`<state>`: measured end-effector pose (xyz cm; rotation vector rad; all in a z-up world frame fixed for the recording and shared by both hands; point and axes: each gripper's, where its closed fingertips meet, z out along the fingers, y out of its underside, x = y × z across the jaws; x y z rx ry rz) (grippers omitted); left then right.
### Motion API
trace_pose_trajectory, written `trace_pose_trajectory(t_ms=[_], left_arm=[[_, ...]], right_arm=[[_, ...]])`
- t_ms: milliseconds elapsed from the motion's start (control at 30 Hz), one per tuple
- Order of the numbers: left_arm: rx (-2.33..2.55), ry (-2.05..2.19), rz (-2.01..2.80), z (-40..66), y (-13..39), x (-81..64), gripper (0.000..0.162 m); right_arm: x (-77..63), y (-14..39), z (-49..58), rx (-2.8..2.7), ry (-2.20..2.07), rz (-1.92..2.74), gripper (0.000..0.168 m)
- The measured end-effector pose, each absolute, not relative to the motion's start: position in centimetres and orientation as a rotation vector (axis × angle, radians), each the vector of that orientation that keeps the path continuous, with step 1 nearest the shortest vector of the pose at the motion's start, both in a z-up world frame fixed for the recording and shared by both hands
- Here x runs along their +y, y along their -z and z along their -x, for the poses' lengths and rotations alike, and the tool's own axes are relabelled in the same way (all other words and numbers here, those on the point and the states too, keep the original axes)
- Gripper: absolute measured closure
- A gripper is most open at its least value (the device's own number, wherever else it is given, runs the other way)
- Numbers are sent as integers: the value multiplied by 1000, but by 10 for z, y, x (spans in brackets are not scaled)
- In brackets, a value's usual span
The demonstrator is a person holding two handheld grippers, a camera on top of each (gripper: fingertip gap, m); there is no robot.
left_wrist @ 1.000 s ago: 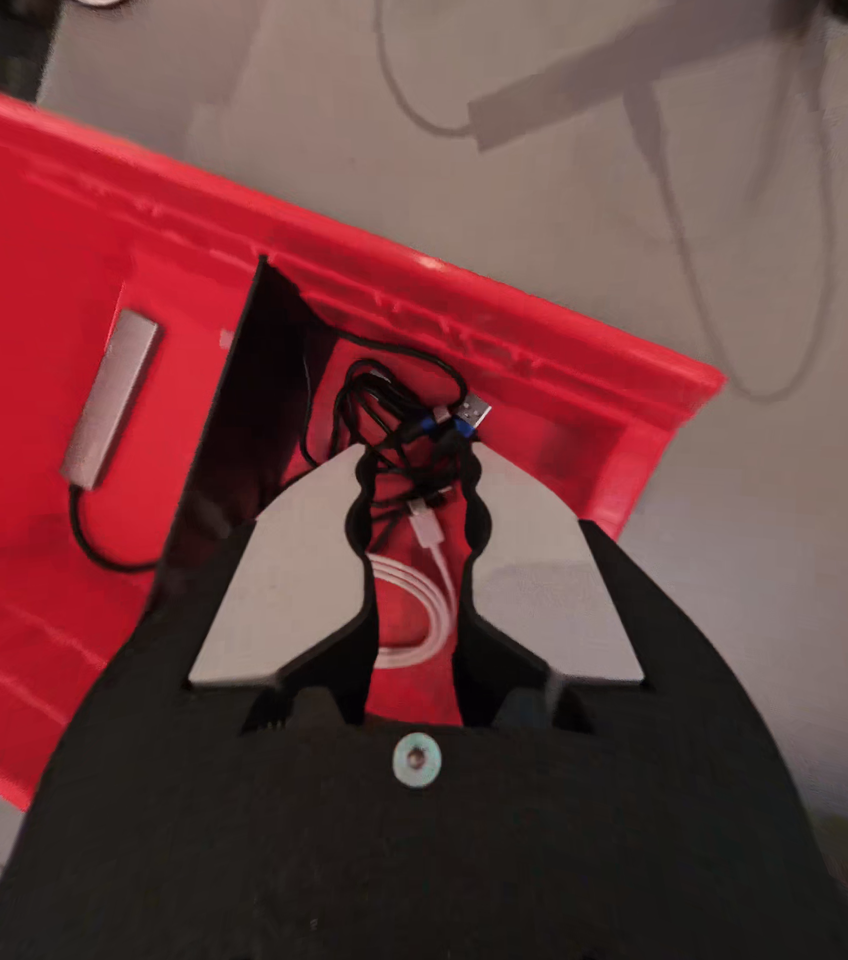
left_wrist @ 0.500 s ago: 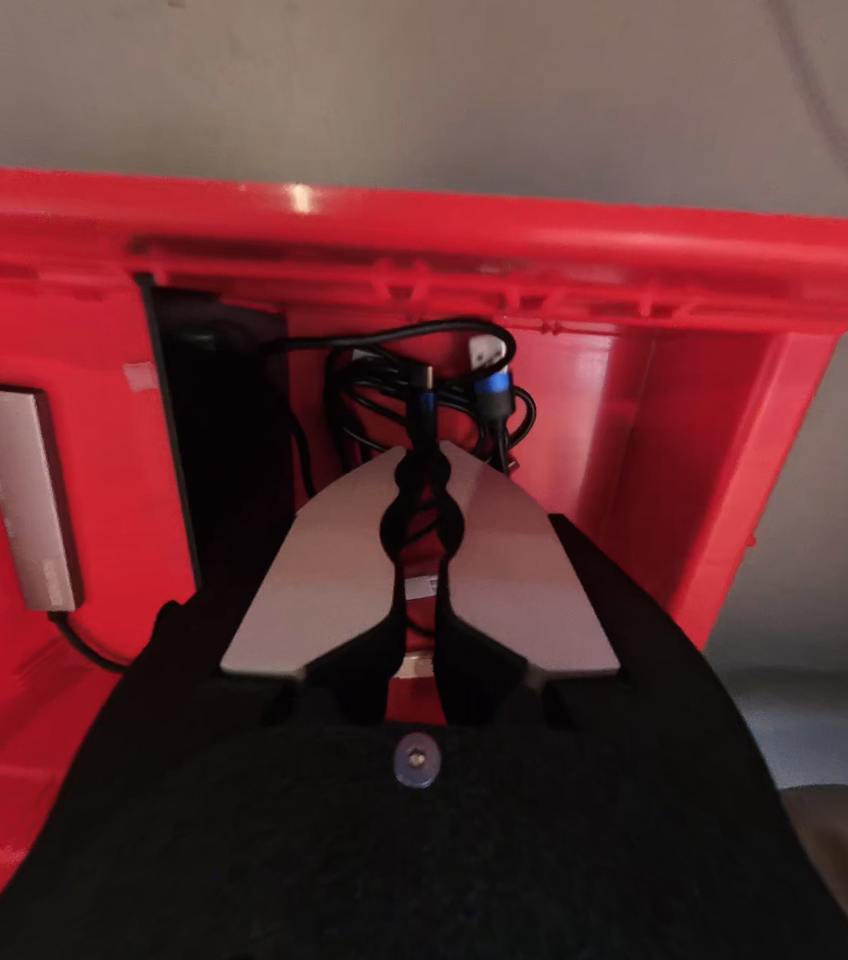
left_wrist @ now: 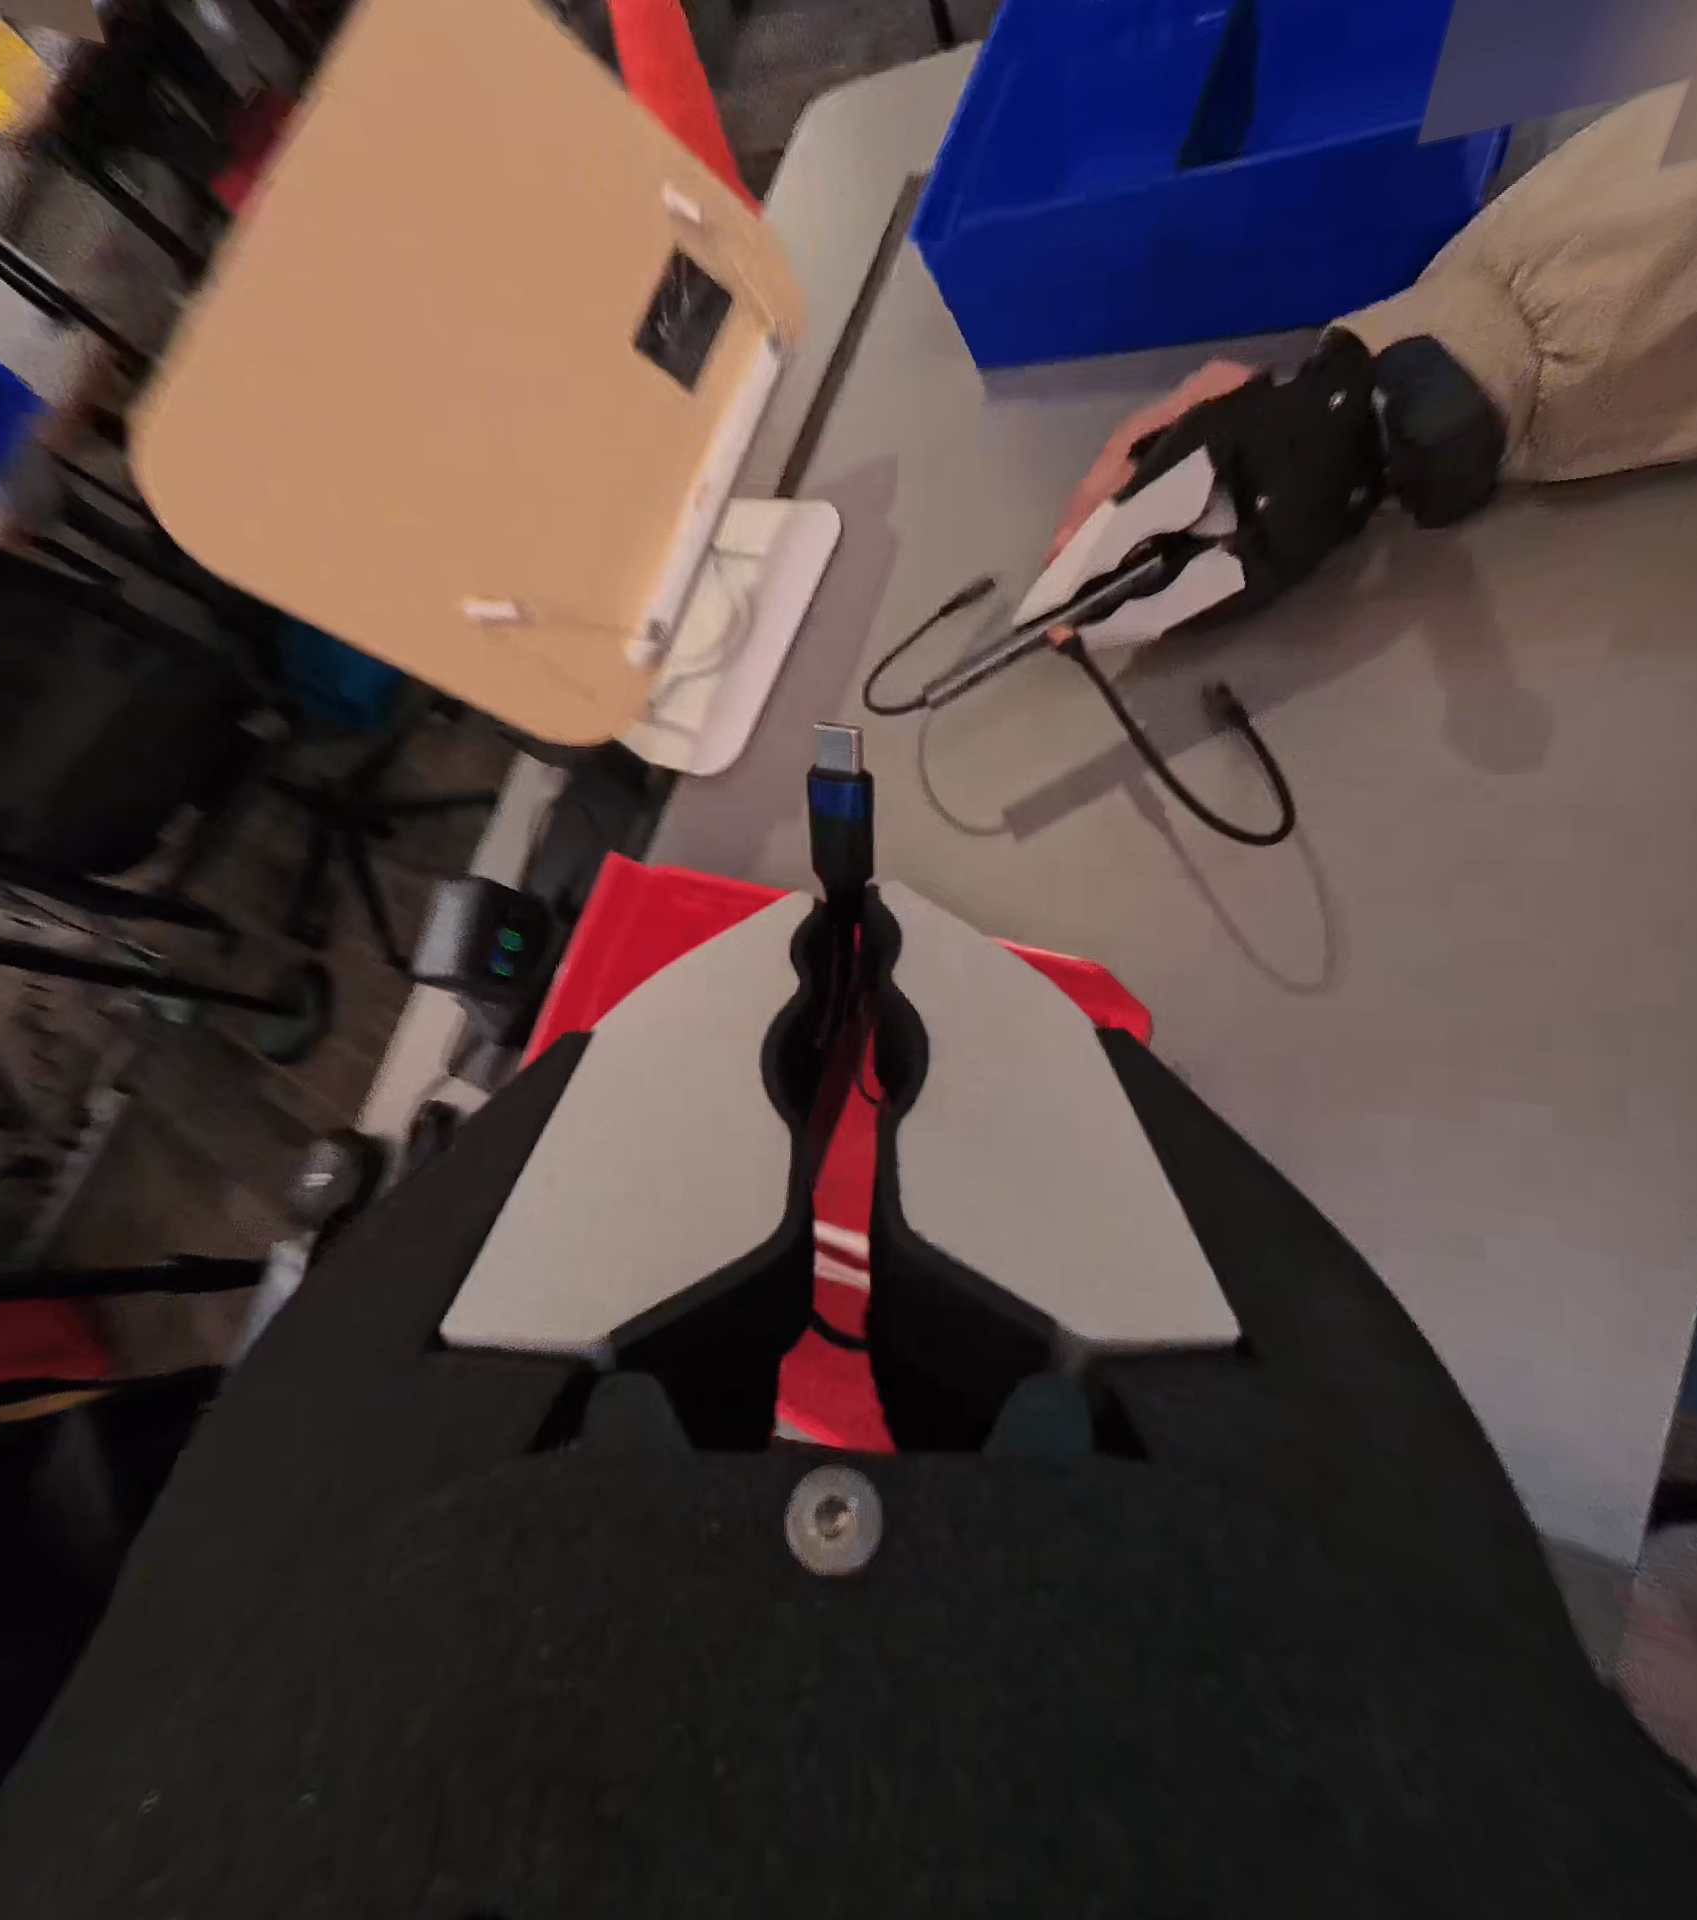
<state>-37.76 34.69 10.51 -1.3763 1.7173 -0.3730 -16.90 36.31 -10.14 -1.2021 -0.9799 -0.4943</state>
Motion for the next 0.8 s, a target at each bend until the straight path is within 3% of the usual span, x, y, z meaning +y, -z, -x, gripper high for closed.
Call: trace_pose_trajectory(t_ms=[133, 433, 800], left_arm=[[1707, 72, 1400, 379, -126, 293, 158], [1739, 171, 1852, 281, 70, 264, 157], [1729, 74, 1989, 219, 139, 296, 157]], right_arm=[[363, 102, 171, -992, 510, 1189, 160], [357, 109, 187, -1109, 622, 1109, 160], [354, 123, 198, -1271, 842, 1054, 160]])
